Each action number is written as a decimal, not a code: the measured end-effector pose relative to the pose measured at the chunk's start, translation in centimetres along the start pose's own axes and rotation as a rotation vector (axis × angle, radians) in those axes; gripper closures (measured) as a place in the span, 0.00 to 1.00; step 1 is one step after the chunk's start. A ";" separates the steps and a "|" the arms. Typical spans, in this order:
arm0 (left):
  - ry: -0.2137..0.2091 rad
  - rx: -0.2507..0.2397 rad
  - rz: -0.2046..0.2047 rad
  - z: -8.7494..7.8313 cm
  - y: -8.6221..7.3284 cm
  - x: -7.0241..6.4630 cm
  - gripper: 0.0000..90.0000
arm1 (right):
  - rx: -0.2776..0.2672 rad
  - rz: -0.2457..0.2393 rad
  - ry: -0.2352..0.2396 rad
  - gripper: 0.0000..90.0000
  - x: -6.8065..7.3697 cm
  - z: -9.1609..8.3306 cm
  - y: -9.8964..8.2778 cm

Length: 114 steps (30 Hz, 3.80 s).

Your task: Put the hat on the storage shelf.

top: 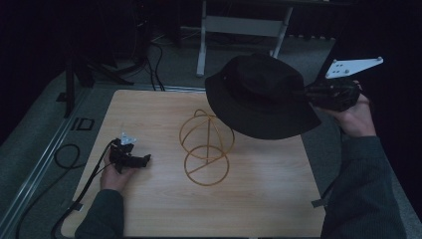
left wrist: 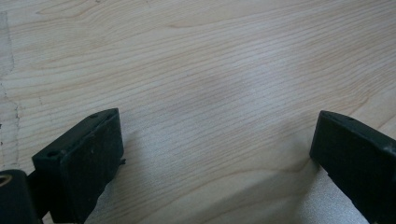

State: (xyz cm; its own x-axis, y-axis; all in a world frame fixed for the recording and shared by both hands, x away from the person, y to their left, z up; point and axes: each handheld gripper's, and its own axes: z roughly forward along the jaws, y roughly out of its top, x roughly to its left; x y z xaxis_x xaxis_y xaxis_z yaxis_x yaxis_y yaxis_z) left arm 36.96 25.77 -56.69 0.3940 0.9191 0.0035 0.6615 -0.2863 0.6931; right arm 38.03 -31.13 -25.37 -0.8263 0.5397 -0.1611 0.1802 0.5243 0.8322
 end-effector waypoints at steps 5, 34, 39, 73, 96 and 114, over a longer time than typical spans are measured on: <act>0.000 0.000 0.001 0.0 0.0 0.0 0.03 | -0.013 -0.010 0.014 0.98 0.2 -0.1 0.3; 0.000 0.000 0.001 0.0 0.0 0.0 0.03 | -0.091 -0.034 0.096 0.98 1.2 0.7 1.6; 0.000 0.000 -0.001 0.0 0.0 0.0 0.03 | -0.105 -0.041 0.127 0.98 1.7 1.2 1.8; -0.001 0.002 0.003 0.0 0.0 0.0 0.03 | 0.005 -0.079 0.253 0.97 3.9 6.5 1.5; -0.001 0.001 0.003 0.0 0.0 0.0 0.03 | 0.106 -0.129 0.401 0.88 6.3 9.6 0.6; -0.001 0.002 0.003 0.0 0.0 0.0 0.03 | 0.156 -0.090 0.355 0.48 5.9 9.6 0.3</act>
State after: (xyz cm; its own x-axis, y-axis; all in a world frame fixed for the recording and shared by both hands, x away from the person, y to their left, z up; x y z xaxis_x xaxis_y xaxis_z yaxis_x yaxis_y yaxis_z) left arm 36.93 25.78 -56.69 0.3969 0.9179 0.0046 0.6613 -0.2894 0.6920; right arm 38.38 -21.44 -31.18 -0.9707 0.2399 -0.0137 0.1547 0.6674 0.7284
